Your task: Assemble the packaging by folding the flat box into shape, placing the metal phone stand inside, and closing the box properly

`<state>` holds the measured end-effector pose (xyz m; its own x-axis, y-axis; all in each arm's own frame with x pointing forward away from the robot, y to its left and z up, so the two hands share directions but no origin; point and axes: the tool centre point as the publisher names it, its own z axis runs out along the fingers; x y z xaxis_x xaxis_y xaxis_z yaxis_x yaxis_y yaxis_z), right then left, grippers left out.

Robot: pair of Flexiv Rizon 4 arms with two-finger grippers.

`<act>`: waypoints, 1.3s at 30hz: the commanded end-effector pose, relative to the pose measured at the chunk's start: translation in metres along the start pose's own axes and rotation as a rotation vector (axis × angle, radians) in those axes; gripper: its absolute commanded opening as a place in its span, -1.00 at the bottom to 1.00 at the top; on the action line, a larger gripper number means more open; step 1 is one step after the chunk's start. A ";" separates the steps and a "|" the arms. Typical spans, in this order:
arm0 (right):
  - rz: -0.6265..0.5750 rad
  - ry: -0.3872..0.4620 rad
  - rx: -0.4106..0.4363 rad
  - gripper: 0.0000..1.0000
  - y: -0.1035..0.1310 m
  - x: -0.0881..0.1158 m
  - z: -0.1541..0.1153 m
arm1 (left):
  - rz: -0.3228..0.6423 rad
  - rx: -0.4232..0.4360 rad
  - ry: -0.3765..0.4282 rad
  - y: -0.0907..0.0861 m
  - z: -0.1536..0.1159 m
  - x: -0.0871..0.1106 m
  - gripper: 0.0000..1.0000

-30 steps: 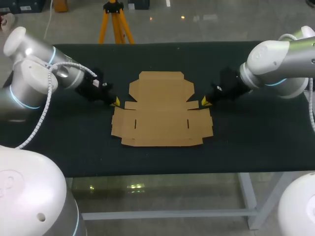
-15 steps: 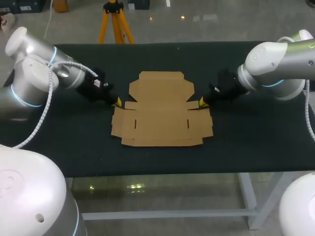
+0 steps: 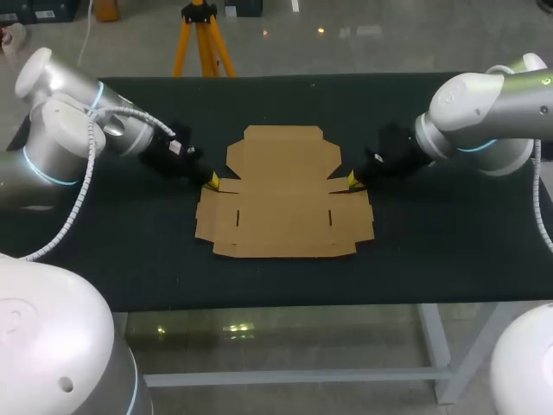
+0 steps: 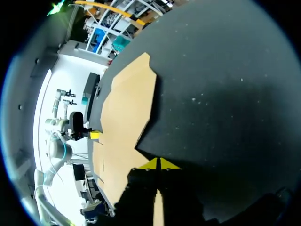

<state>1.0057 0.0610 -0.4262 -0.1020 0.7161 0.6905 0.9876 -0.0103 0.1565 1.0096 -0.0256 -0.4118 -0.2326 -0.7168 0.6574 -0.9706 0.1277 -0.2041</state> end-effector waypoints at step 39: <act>-0.042 -0.067 -0.013 -1.00 -0.007 0.029 0.003 | 0.067 0.020 -0.062 0.012 0.002 0.031 -1.00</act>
<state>0.9962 0.0804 -0.4097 -0.1367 0.7553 0.6409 0.9809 0.0127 0.1943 0.9955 -0.0445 -0.3986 -0.2928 -0.7409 0.6044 -0.9520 0.1666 -0.2569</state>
